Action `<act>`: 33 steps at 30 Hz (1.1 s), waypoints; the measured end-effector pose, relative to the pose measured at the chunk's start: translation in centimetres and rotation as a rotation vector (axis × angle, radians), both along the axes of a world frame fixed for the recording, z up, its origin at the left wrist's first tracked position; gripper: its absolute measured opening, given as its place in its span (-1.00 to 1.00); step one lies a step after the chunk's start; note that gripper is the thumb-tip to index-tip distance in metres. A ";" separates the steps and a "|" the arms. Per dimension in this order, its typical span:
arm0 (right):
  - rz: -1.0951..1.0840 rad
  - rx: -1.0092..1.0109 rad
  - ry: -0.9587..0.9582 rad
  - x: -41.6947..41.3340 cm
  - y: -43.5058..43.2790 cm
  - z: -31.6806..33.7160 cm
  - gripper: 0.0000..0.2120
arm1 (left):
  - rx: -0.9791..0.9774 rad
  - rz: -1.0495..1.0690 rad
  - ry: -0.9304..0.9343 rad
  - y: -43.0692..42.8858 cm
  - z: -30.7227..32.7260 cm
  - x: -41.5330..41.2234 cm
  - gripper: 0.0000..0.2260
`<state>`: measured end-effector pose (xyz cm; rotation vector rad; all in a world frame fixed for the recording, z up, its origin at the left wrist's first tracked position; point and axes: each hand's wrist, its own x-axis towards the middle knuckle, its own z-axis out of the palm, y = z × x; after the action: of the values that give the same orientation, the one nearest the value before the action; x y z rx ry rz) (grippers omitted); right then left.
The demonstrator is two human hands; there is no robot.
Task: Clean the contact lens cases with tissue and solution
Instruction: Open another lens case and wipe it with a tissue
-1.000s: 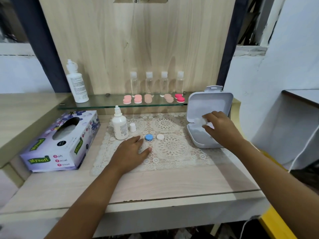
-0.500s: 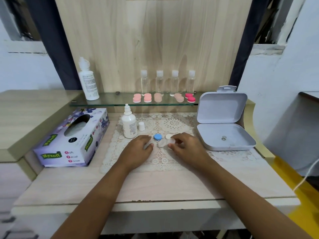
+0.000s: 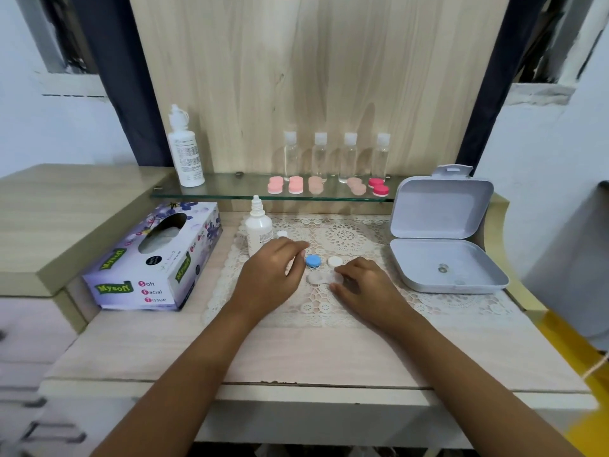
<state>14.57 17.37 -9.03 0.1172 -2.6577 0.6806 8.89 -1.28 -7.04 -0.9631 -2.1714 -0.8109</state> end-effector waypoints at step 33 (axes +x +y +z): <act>0.005 -0.005 0.041 0.0 0.1 -0.3 -0.74 | -0.771 0.598 -0.611 -15.0 6.0 -10.1 -0.71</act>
<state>14.55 17.44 -9.29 0.1349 -2.6169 0.6793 -1.21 -16.24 -1.01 -0.3119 -3.1718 0.0788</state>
